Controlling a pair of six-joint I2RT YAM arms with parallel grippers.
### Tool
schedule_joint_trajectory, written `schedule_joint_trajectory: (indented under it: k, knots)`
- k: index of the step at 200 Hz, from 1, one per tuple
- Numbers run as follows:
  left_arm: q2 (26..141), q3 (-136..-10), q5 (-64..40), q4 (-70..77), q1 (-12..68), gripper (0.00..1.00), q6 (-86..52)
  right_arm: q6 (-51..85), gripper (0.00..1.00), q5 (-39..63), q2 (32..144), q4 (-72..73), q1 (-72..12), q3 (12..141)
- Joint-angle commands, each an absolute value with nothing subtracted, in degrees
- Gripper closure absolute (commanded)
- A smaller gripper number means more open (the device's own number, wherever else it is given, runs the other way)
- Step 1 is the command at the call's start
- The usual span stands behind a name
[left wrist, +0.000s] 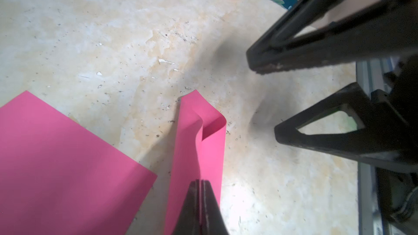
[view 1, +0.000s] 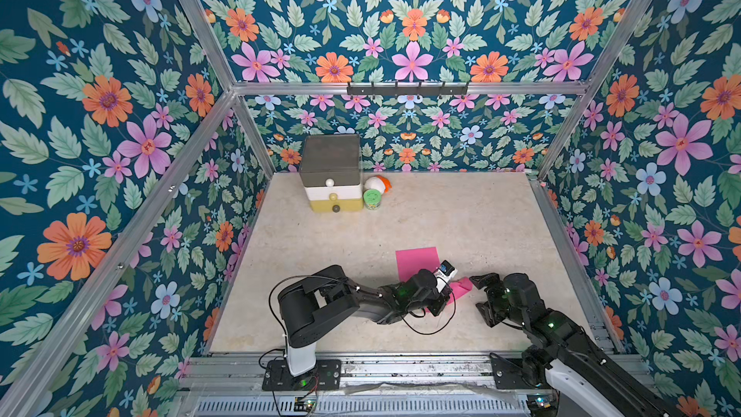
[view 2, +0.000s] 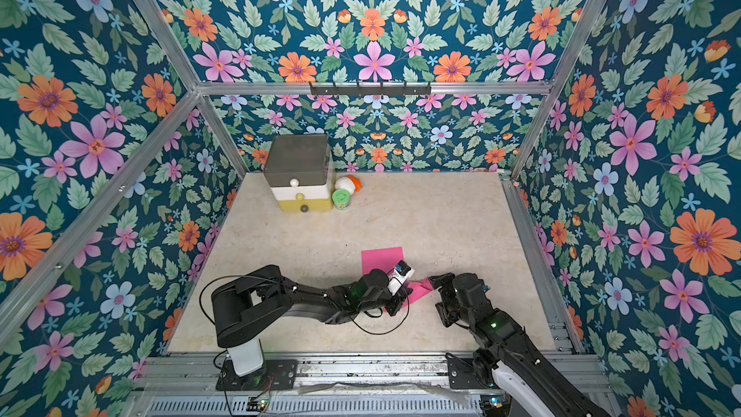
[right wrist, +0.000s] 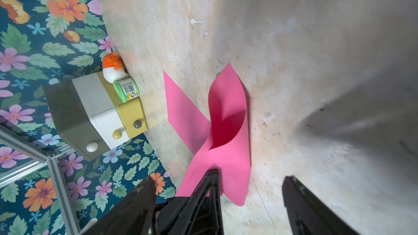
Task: Fold the square paper diagonally
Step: Fold the paper at the center of the board.
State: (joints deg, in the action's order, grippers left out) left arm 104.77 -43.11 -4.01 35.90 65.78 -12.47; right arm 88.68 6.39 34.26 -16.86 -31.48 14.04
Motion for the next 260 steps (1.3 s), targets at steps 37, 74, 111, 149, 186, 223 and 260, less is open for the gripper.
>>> schedule_joint_trajectory:
  k: [37,74,111,149,186,223,260]
  knots:
    - [103.72,-41.52,-2.27,37.70,66.99,0.72,-10.54,91.28,0.10,5.80,38.63,-15.26,-31.55,13.29]
    - [103.53,-41.03,-2.67,38.51,67.91,0.68,-10.52,90.53,0.10,6.36,41.65,-11.89,-31.50,12.92]
    - [103.79,-40.92,-2.14,39.02,68.21,0.69,-10.50,89.89,0.10,5.97,42.02,-11.81,-31.55,13.05]
    - [104.24,-42.46,-1.74,38.35,68.17,0.67,-11.44,86.63,0.12,3.80,43.79,-15.42,-31.97,15.52]
    - [104.33,-42.23,-1.47,39.11,67.95,0.67,-12.21,80.07,0.12,-7.62,48.63,-17.97,-38.21,20.34]
    - [104.42,-40.92,-4.19,40.53,66.32,0.71,-14.49,66.42,0.09,-26.95,46.14,-17.70,-42.92,20.77]
    - [104.13,-40.25,-7.34,41.18,64.49,0.72,-15.97,57.75,0.11,-27.26,44.46,-7.85,-42.89,16.34]
